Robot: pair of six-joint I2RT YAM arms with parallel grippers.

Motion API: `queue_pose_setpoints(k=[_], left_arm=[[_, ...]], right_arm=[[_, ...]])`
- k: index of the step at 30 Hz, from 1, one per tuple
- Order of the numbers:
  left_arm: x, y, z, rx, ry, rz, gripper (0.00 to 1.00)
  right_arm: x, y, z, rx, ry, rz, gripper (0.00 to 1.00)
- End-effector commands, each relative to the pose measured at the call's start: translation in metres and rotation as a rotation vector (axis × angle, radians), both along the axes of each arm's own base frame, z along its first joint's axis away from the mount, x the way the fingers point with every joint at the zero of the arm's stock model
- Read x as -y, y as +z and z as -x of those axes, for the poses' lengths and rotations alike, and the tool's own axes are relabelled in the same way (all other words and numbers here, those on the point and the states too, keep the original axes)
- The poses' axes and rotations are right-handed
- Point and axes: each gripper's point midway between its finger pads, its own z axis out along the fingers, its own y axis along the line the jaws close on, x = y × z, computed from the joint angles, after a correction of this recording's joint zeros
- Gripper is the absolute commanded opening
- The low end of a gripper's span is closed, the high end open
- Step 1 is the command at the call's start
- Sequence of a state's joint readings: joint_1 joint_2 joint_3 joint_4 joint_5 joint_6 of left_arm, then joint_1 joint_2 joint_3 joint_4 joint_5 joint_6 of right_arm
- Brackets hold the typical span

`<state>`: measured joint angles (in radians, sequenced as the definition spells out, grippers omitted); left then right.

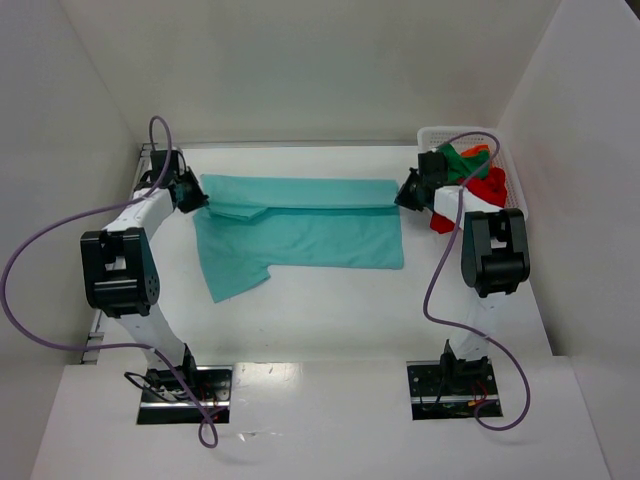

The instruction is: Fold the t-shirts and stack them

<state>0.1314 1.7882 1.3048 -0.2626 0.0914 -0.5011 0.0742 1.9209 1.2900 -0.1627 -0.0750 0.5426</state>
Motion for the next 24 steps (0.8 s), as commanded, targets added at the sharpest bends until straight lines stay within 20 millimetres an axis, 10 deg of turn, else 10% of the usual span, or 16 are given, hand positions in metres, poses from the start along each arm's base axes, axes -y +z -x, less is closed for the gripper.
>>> queue_pose_setpoints(k=[1, 21, 24], left_arm=[[-0.002, 0.016, 0.005, 0.037, -0.001, -0.002, 0.00], [-0.002, 0.001, 0.018, -0.001, -0.011, 0.011, 0.00], [0.000, 0.001, 0.018, 0.000, -0.018, 0.017, 0.19]], right_arm=[[0.001, 0.030, -0.009, 0.102, -0.013, -0.011, 0.00], [0.005, 0.013, 0.001, 0.065, -0.034, -0.003, 0.00], [0.005, 0.008, 0.001, 0.056, -0.034, -0.002, 0.00]])
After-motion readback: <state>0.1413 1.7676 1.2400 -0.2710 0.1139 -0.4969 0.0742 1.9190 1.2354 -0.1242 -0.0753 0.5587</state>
